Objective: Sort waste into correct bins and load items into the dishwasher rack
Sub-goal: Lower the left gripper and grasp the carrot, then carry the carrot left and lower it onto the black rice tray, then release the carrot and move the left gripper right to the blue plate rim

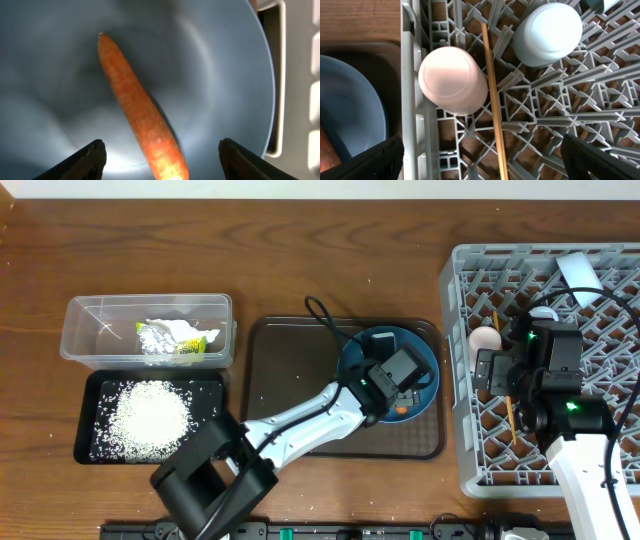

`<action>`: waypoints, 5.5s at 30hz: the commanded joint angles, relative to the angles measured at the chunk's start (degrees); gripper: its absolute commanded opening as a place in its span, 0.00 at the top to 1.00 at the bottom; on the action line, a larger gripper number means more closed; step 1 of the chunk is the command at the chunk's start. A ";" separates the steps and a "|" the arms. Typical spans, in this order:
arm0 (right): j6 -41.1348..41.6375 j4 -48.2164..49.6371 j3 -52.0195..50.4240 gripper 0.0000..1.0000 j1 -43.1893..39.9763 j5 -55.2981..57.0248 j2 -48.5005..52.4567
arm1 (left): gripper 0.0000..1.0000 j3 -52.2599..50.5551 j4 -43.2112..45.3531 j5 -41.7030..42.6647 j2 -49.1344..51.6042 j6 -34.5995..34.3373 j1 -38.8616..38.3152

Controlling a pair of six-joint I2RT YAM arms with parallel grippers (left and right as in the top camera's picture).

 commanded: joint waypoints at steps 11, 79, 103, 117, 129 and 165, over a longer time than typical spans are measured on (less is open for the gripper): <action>0.74 -0.09 1.01 0.01 -0.37 -0.20 -0.46 | 0.25 1.07 2.03 -1.75 5.60 -1.40 0.09; 0.74 -0.09 1.01 0.01 -0.37 -0.20 -0.46 | 0.86 -3.89 -32.68 -0.17 -28.65 0.33 70.71; 0.74 -0.09 1.01 0.01 -0.37 -0.20 -0.46 | 0.83 -24.63 -13.38 0.00 -27.36 1.84 74.20; 0.74 -0.09 1.01 0.01 -0.37 -0.20 -0.46 | 0.64 -25.05 -11.23 -0.61 -25.18 1.88 74.20; 0.74 -0.09 1.01 0.01 -0.37 -0.20 -0.46 | 0.59 -22.08 -9.88 9.11 -31.80 13.77 74.14; 0.74 -0.09 1.01 0.01 -0.37 -0.20 -0.46 | 0.41 -0.68 -22.56 7.61 -19.21 20.50 18.27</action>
